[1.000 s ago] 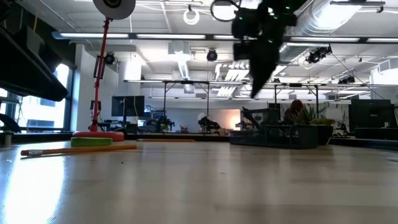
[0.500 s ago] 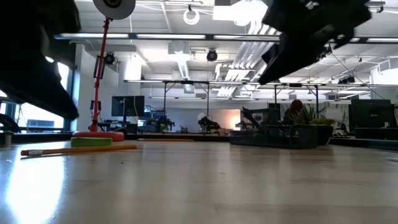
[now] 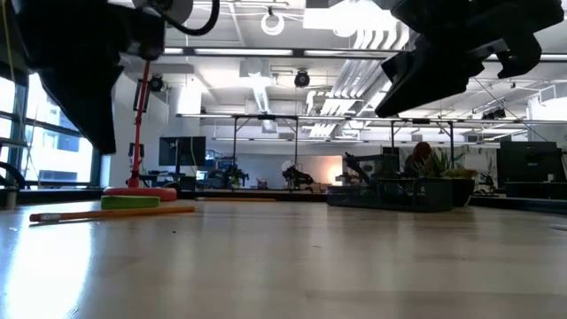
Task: Pick and place office supplies into organizer
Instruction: Put the bottom yellow pencil into the black desk organizer
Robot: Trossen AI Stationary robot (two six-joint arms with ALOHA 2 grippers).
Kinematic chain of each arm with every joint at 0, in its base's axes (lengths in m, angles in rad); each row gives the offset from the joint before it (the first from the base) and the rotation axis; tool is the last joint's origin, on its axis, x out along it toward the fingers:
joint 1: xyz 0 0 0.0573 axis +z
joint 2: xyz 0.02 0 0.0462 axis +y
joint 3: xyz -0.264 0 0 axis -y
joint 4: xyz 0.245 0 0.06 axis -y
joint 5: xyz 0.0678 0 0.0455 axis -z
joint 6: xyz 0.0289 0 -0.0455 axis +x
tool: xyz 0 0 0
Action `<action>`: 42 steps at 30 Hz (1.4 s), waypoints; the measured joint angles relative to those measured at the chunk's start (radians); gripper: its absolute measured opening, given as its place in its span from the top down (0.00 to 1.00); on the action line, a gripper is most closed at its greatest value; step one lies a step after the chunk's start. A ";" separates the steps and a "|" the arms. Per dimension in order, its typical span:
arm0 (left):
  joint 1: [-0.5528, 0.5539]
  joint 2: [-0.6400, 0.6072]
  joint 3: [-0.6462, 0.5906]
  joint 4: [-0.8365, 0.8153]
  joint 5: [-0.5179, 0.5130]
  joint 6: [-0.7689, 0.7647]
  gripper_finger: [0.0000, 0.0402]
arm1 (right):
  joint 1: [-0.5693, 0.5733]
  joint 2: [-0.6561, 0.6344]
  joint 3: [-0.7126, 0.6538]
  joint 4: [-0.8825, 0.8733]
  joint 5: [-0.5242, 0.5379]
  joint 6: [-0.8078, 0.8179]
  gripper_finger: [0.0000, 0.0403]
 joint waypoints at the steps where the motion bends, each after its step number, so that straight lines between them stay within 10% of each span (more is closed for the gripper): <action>1: 0.004 0.000 0.022 -0.051 0.011 -0.009 0.77 | 0.000 0.000 0.000 -0.002 0.000 0.004 1.00; 42: 0.023 0.002 -0.210 0.213 0.173 -0.129 0.77 | 0.005 0.006 -0.094 0.134 -0.044 0.069 1.00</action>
